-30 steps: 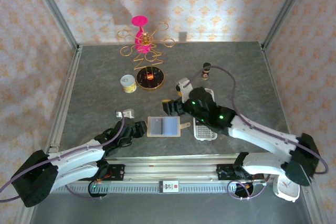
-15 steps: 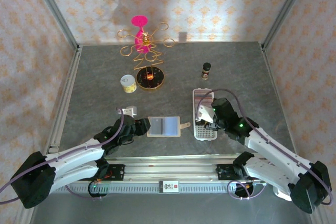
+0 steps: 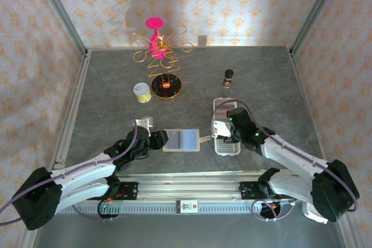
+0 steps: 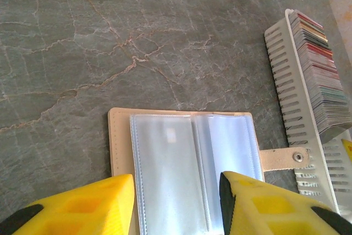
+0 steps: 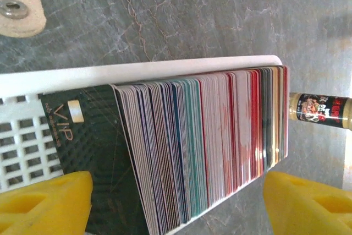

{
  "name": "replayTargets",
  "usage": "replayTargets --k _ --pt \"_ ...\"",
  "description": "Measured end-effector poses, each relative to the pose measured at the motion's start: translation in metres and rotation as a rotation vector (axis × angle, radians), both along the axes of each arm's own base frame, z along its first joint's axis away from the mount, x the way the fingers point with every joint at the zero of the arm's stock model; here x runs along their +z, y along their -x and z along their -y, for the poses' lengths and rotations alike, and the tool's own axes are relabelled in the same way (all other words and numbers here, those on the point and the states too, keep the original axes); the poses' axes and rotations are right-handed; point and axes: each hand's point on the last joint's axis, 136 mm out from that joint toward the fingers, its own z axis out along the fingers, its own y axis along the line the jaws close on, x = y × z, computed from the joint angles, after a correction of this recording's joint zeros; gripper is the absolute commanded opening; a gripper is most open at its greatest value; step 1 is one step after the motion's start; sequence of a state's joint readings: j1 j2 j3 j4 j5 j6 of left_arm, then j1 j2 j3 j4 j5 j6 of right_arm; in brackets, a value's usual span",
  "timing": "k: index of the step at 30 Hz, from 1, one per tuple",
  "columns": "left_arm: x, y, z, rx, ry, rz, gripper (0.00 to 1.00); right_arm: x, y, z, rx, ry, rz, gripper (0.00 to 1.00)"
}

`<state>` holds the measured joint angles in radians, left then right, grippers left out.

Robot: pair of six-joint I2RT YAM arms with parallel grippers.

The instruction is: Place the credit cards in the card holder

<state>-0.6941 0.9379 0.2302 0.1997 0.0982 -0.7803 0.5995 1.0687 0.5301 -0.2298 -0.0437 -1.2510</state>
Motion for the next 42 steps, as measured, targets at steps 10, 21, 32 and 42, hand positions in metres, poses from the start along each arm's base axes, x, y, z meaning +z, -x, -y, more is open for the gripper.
replayTargets --k 10,21,32,42 --pt "-0.005 0.002 -0.001 -0.003 -0.001 -0.004 0.46 -0.021 0.005 -0.01 0.048 0.042 -0.055 0.62" --pt "-0.01 0.002 0.0 -0.009 -0.004 -0.014 0.44 -0.024 0.006 -0.011 0.075 0.066 -0.054 0.43" --pt "-0.014 0.003 0.003 -0.021 -0.004 -0.029 0.42 -0.023 0.009 -0.01 0.083 0.08 -0.053 0.25" --pt "-0.014 0.003 0.004 -0.022 0.002 -0.03 0.42 -0.02 0.008 -0.008 0.077 0.084 -0.048 0.17"
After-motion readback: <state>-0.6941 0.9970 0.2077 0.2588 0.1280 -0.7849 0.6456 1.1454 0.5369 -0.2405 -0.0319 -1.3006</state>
